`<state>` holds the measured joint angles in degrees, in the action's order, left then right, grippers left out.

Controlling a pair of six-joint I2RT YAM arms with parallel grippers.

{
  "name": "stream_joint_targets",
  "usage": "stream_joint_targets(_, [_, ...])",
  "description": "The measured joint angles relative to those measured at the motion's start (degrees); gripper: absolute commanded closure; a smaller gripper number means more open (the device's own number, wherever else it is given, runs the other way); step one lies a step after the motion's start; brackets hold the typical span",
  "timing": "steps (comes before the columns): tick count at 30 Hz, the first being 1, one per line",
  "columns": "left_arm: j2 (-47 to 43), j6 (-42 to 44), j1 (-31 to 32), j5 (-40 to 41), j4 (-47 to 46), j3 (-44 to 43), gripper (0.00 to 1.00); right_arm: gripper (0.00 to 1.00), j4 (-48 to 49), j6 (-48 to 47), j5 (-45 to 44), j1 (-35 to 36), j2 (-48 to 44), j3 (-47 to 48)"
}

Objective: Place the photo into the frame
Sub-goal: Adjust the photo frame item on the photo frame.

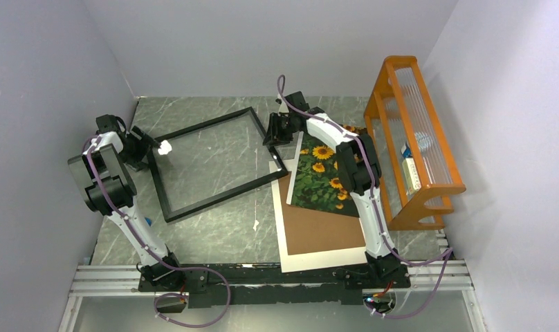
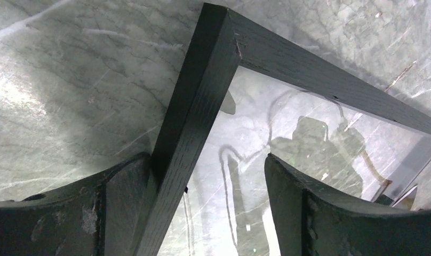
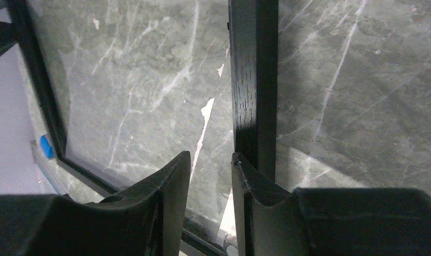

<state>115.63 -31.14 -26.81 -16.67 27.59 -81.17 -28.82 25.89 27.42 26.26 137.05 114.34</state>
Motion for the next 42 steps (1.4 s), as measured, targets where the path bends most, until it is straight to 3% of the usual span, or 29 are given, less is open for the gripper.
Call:
stream_joint_targets(17, [0.00,0.00,-0.07,0.04,0.00,0.02,0.15,0.52,23.32,13.79,24.48,-4.83,-1.75,-13.90])
stream_joint_targets(23, [0.00,0.00,-0.11,0.04,0.00,0.02,0.15,0.50,30.32,18.58,29.42,-4.79,-2.16,-15.34])
stream_joint_targets(31, [0.00,0.00,-0.11,0.04,0.00,0.02,0.15,0.43,30.60,21.14,31.06,-3.80,-2.16,-16.52])
stream_joint_targets(36, [0.00,0.00,-0.11,0.04,-0.02,0.04,0.15,0.52,28.17,20.72,31.17,-3.63,-2.16,-17.97])
stream_joint_targets(42, [0.00,0.00,-0.11,0.02,-0.04,0.04,0.15,0.73,28.89,20.98,31.17,-3.61,-1.79,-16.59])
